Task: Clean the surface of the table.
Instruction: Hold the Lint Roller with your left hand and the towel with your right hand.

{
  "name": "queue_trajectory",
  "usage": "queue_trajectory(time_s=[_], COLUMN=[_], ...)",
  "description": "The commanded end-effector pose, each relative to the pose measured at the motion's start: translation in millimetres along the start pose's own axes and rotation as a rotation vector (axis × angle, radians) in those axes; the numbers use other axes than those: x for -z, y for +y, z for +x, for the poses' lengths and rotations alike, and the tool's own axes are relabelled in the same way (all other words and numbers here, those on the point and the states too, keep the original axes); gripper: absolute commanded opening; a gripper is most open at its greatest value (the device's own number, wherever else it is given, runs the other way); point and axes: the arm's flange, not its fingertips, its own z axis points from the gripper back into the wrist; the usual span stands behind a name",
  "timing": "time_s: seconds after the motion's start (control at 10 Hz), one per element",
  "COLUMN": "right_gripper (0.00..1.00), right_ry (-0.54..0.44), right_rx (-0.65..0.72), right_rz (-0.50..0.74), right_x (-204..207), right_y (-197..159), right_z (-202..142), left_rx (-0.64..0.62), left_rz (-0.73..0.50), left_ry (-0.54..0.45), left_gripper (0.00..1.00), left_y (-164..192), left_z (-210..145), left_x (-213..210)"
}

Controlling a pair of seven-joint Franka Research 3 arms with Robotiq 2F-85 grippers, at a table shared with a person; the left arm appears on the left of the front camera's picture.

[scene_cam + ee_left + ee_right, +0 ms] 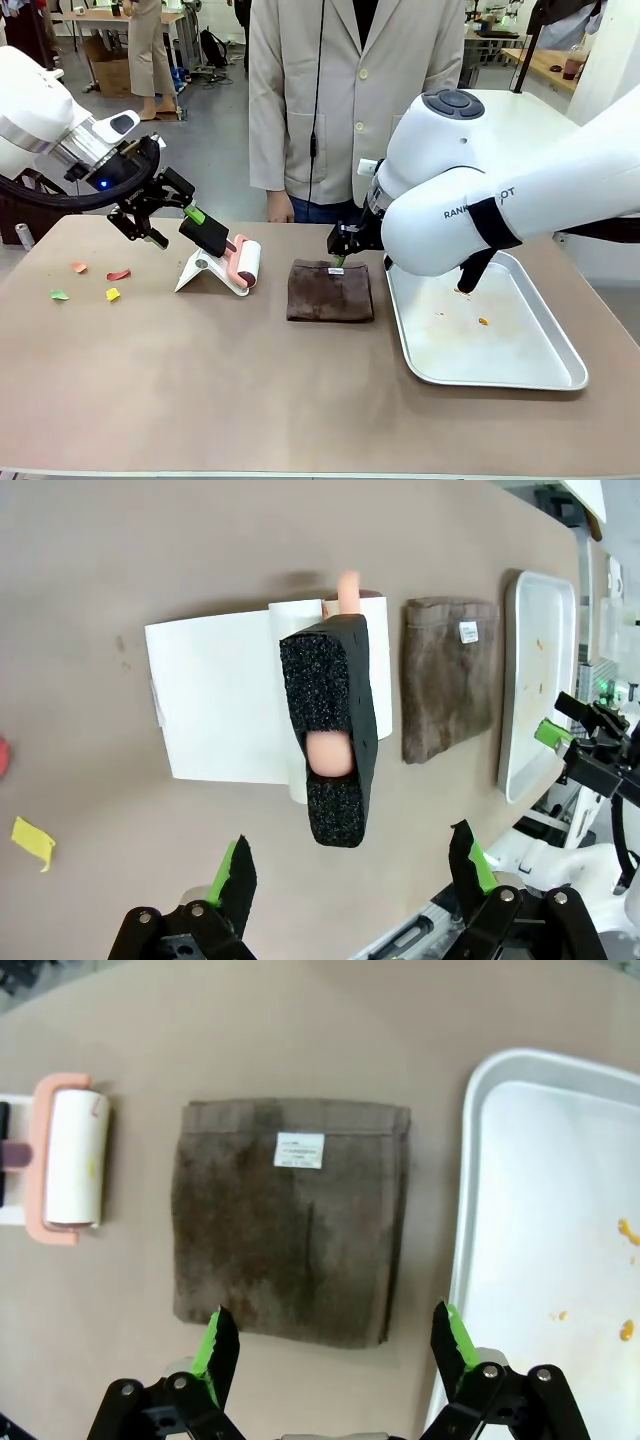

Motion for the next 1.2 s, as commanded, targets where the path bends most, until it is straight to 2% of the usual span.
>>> queue_trajectory(time_s=[0.0, 0.2, 0.4, 0.6, 1.1], right_gripper=[1.0, 1.0, 1.0, 1.0, 1.0], right_ry=[0.081, 0.161, 0.195, 0.248, 0.365], right_rx=[0.056, 0.068, 0.083, 0.148, 0.192], right_rz=[-0.061, -0.066, -0.092, -0.091, -0.061], right_x=[24, 43, 57, 70, 99], right_y=[13, 18, 23, 16, 1], right_z=[30, 44, 50, 59, 74], left_rx=[0.001, -0.032, -0.081, -0.12, -0.163], left_rz=[-0.015, -0.004, -0.012, -0.034, -0.094], left_ry=[0.013, 0.009, 0.01, 0.018, 0.035], left_gripper=[1.0, 1.0, 1.0, 1.0, 1.0], left_y=[-4, -4, -4, -3, 3], left_z=[8, 14, 21, 27, 30], left_x=[1, 5, 12, 17, 26])
